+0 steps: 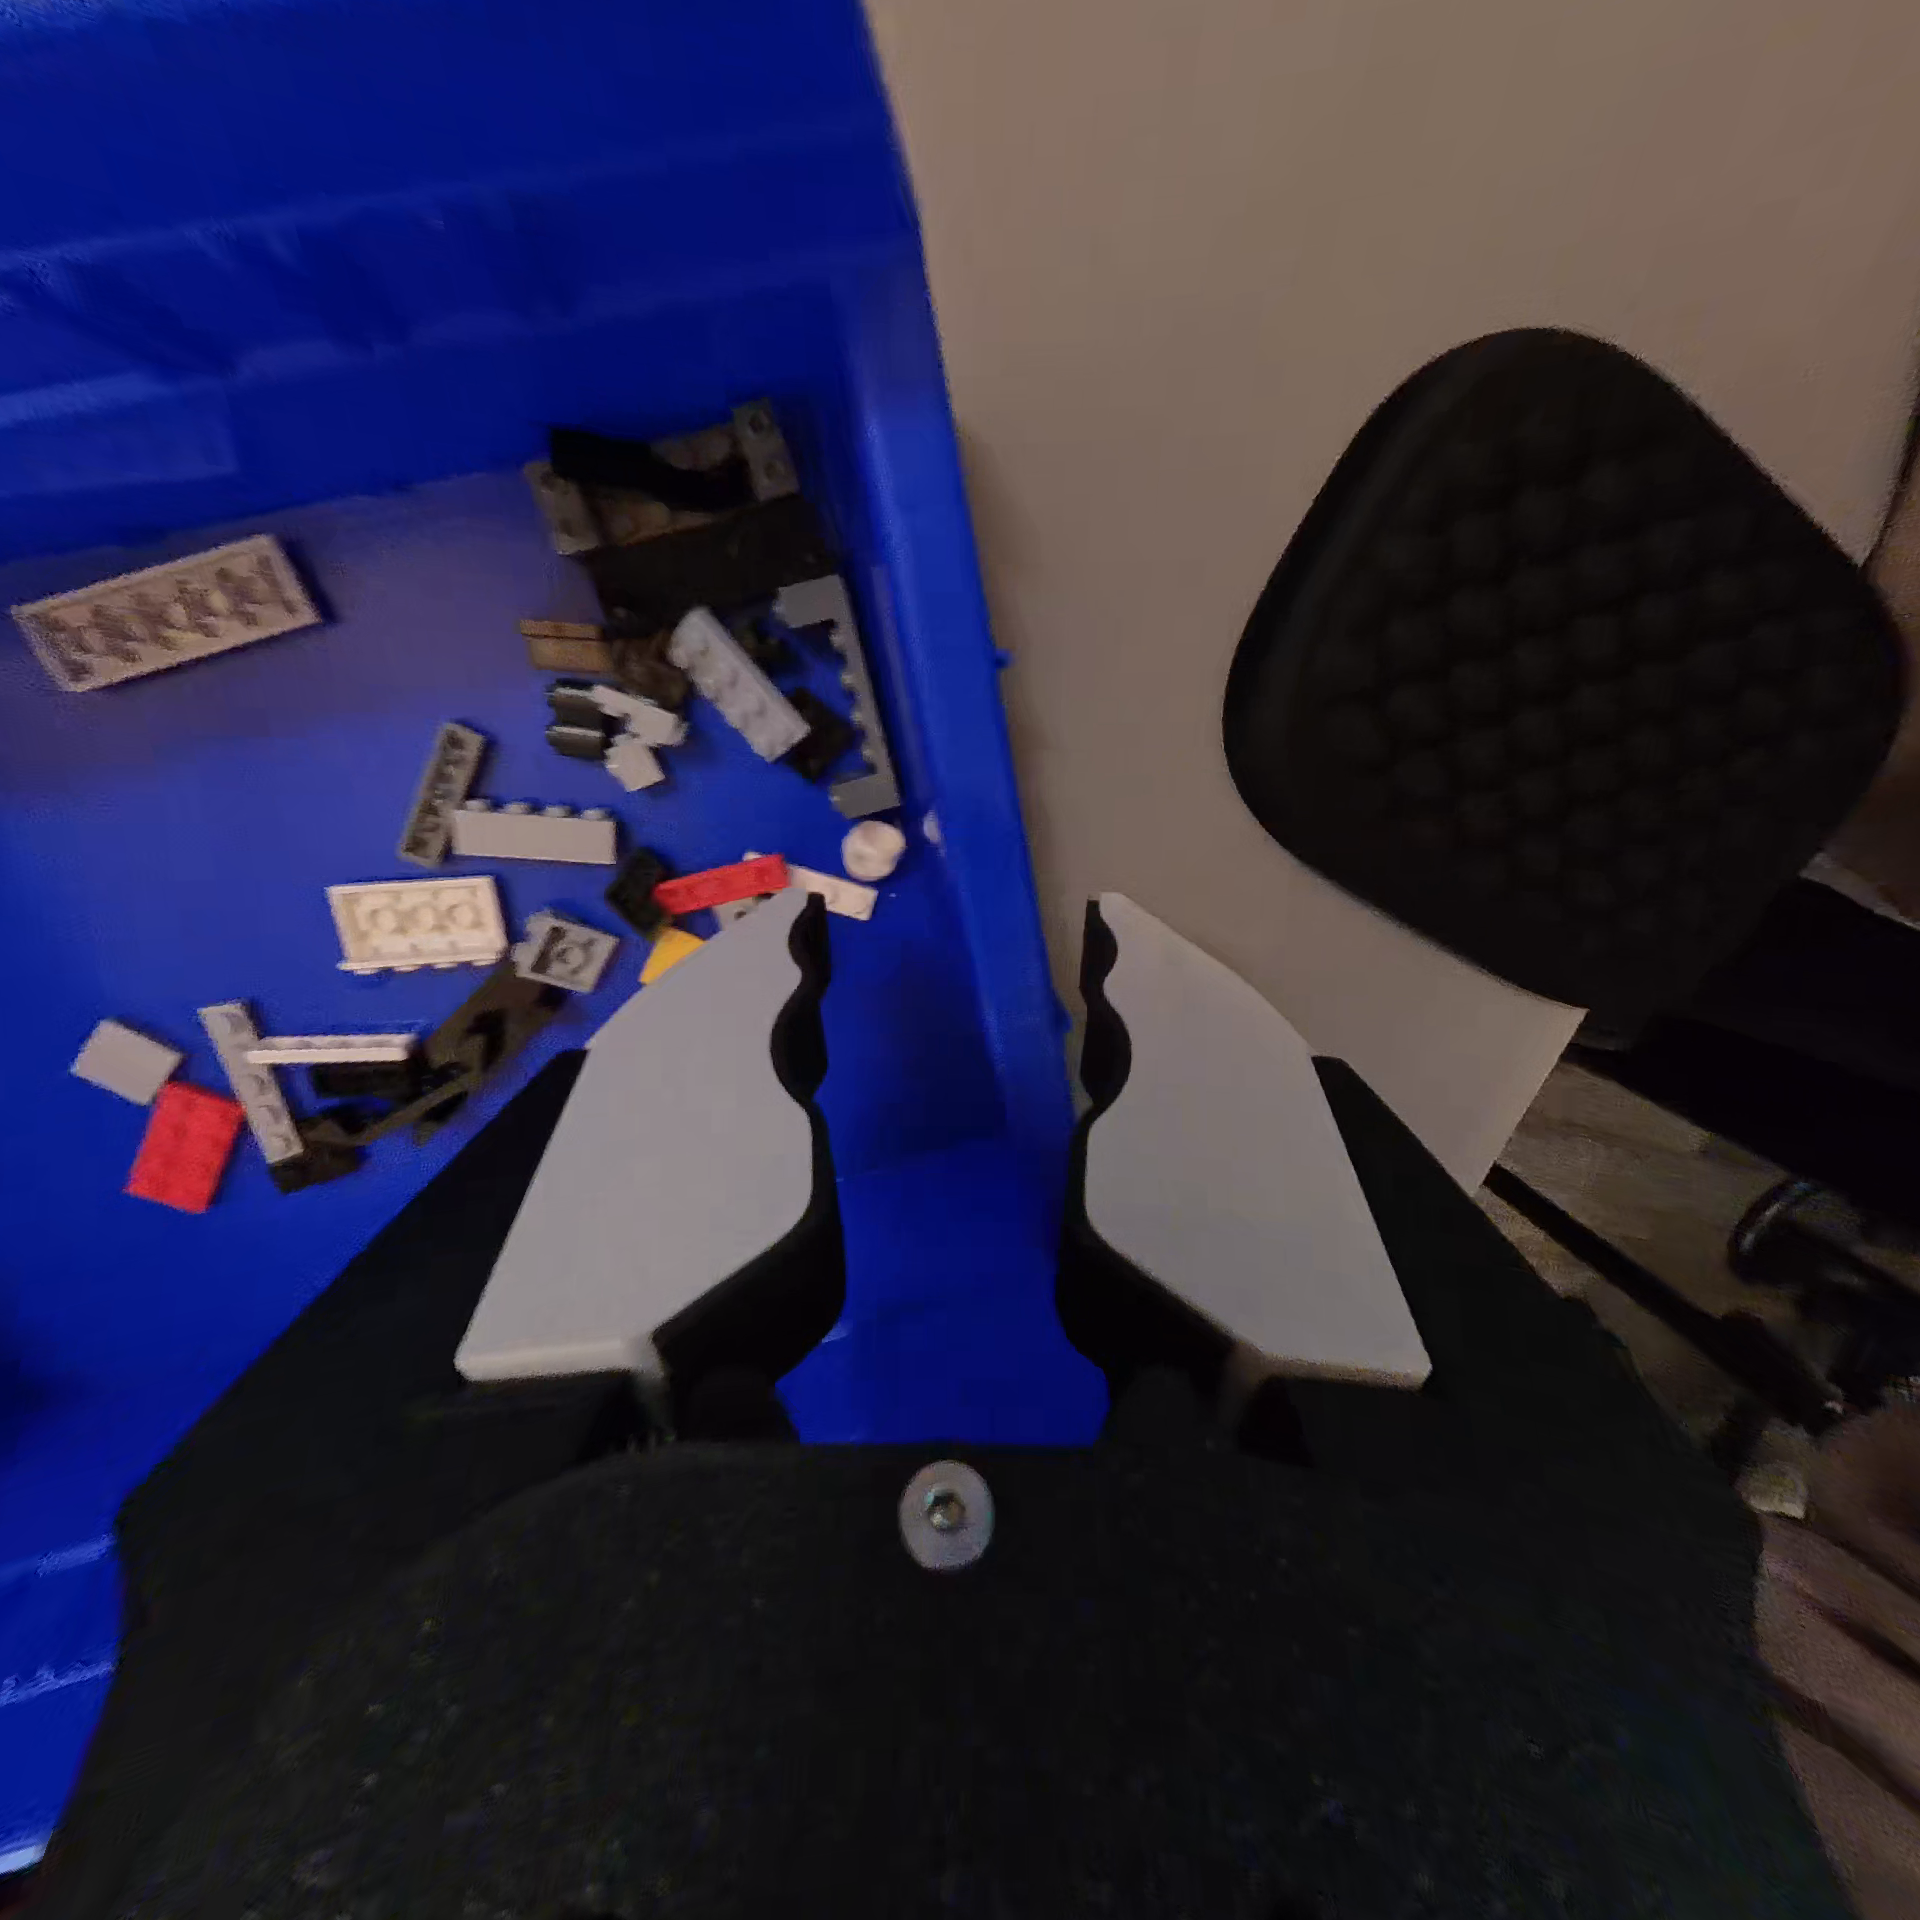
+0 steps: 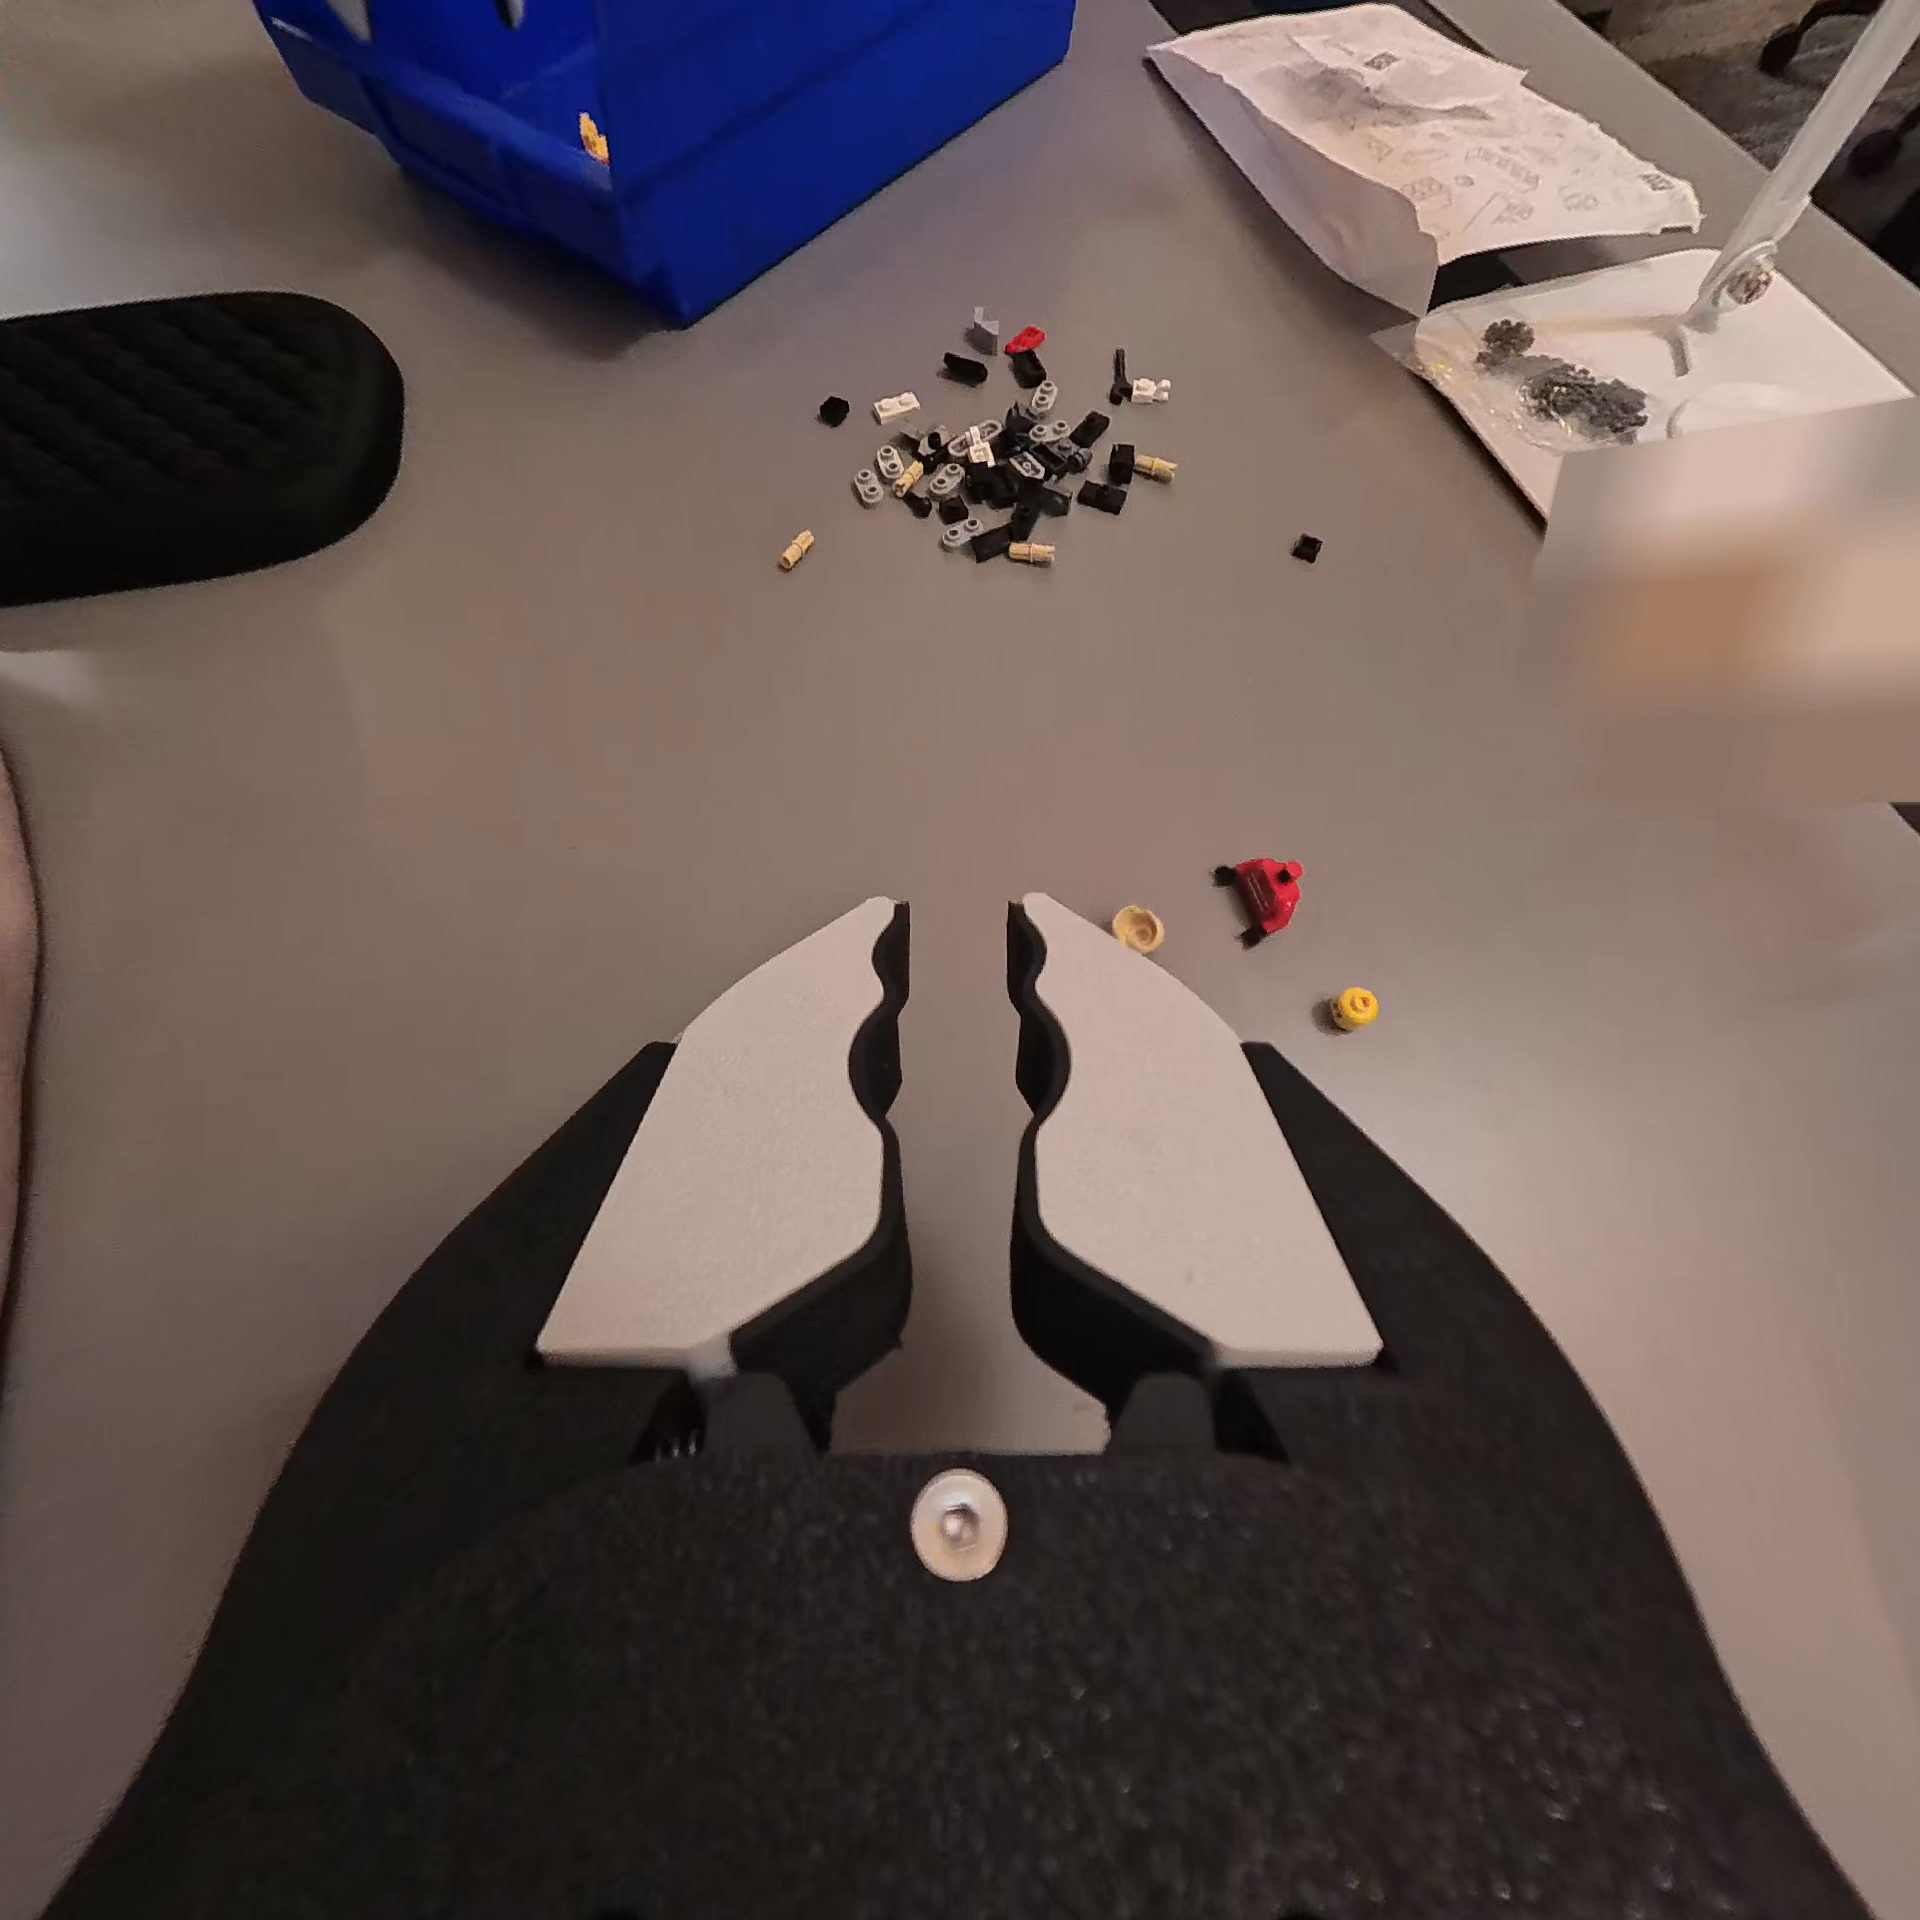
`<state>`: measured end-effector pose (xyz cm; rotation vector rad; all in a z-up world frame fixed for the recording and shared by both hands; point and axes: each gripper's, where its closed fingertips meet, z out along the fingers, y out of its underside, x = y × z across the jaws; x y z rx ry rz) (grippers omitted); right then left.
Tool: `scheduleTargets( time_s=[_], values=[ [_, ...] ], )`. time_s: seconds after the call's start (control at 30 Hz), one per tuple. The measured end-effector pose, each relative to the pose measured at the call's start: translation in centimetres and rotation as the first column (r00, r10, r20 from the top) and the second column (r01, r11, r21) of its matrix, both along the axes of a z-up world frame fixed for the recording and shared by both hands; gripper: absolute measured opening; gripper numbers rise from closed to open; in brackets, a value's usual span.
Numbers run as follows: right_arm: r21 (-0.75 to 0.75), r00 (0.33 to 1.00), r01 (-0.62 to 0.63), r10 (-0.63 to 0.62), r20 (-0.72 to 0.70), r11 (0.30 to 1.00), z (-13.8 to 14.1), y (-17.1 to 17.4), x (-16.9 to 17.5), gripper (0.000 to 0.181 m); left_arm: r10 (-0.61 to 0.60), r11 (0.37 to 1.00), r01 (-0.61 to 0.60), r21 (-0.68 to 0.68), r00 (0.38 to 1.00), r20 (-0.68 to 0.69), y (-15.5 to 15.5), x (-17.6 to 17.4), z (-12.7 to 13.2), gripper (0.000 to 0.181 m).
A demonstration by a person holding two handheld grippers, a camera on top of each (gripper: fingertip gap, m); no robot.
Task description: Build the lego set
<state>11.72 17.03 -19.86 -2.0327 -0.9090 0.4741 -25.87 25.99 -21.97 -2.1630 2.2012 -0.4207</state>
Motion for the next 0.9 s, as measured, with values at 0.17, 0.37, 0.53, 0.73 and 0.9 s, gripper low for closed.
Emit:
scheduleTargets(
  time_s=[0.17,0.37,0.53,0.73,0.9],
  values=[
    [0.031,1.0,0.005,-0.004,-0.02,1.0,0.1,0.4,-0.5,0.016,-0.006,0.99,0.035,0.137,0.979,-0.205,-1.1,-1.0,-4.9,0.031],
    [0.04,0.999,0.014,-0.013,-0.034,0.999,0.5,0.3,0.2,0.015,-0.002,0.999,0.009,0.04,0.986,-0.166,-1.7,-1.7,-1.2,0.026],
    [0.043,0.998,0.021,-0.018,-0.058,0.999,0.7,0.2,0.4,0.015,0.04,0.999,-0.04,-0.022,0.999,0.003,-0.3,-0.7,6.1,0.026],
    [0.052,0.997,0.02,-0.017,-0.069,0.998,0.6,-0.1,0.2,0.015,0.034,0.999,-0.034,-0.011,0.998,-0.047,-0.5,-0.2,4.4,0.025],
    [0.05,0.997,0.035,-0.032,-0.071,0.998,0.5,-0.4,0.8,0.014,0.086,0.994,-0.082,0.07,0.995,-0.055,-0.9,0.7,0.9,0.024]
  ],
)
